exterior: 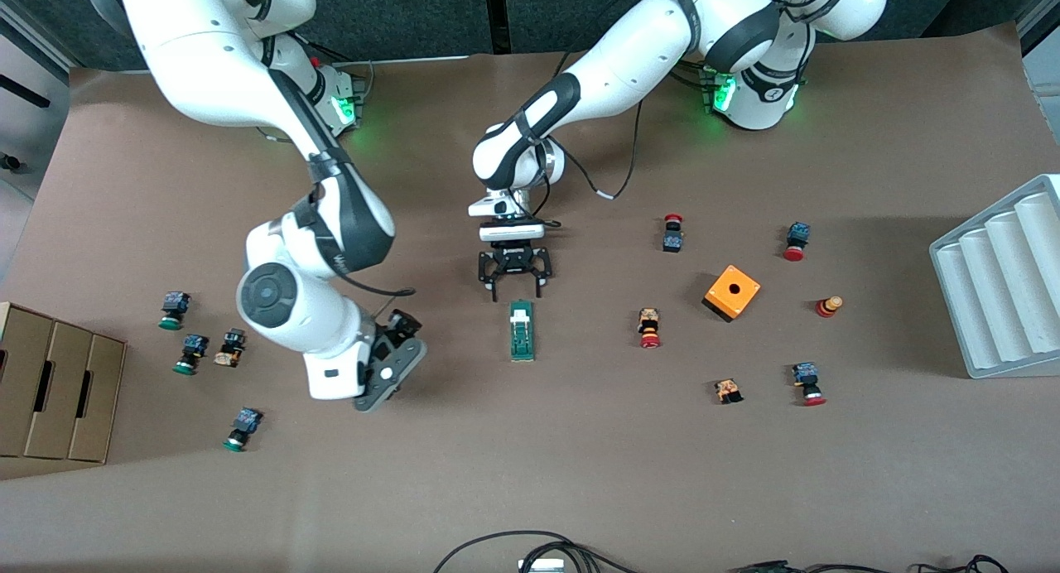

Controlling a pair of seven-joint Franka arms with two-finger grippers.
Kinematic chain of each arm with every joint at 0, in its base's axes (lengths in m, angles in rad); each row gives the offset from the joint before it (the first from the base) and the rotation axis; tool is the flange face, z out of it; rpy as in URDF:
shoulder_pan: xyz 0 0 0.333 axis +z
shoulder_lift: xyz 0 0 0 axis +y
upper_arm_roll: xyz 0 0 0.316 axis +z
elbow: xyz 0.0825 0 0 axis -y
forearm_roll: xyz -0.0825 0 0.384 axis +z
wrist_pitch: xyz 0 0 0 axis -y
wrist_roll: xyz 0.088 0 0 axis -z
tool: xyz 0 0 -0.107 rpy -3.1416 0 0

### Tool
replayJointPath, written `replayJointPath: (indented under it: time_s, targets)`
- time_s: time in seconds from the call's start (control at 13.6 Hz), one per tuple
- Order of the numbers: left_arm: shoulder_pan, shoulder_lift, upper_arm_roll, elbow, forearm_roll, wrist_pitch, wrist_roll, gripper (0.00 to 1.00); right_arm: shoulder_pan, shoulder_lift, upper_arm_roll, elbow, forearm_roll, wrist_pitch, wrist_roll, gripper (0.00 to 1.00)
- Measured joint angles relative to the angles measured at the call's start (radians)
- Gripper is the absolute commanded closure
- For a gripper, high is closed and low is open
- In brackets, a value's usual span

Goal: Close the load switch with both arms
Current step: 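Grasp the switch base with the left gripper while the right gripper approaches, then lower the right gripper onto the white switch handle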

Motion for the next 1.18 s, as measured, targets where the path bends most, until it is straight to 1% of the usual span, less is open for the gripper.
replayJointPath:
  time_s: [0.15, 0.37, 0.66, 0.88, 0.95, 1.18]
  targets:
    - [-0.007, 0.019, 0.000, 0.007, 0.036, -0.042, -0.010, 0.07, 0.040, 0.029, 0.000, 0.026, 0.000, 0.009, -0.030, 0.01]
    - [-0.027, 0.035, 0.003, 0.019, 0.048, -0.084, -0.014, 0.15, 0.064, 0.064, -0.001, 0.054, 0.000, 0.010, -0.043, 0.01]
    - [-0.043, 0.042, 0.005, 0.023, 0.050, -0.118, -0.015, 0.29, 0.086, 0.086, -0.001, 0.058, 0.000, 0.039, -0.044, 0.01]
    - [-0.046, 0.043, 0.005, 0.024, 0.051, -0.126, -0.014, 0.42, 0.122, 0.107, -0.001, 0.059, 0.000, 0.073, -0.043, 0.01]
    - [-0.047, 0.044, 0.005, 0.024, 0.053, -0.129, -0.014, 0.45, 0.131, 0.111, -0.001, 0.059, 0.000, 0.077, -0.042, 0.01]
    - [-0.050, 0.046, 0.005, 0.020, 0.057, -0.148, -0.014, 0.46, 0.158, 0.124, -0.001, 0.059, 0.000, 0.084, -0.043, 0.01]
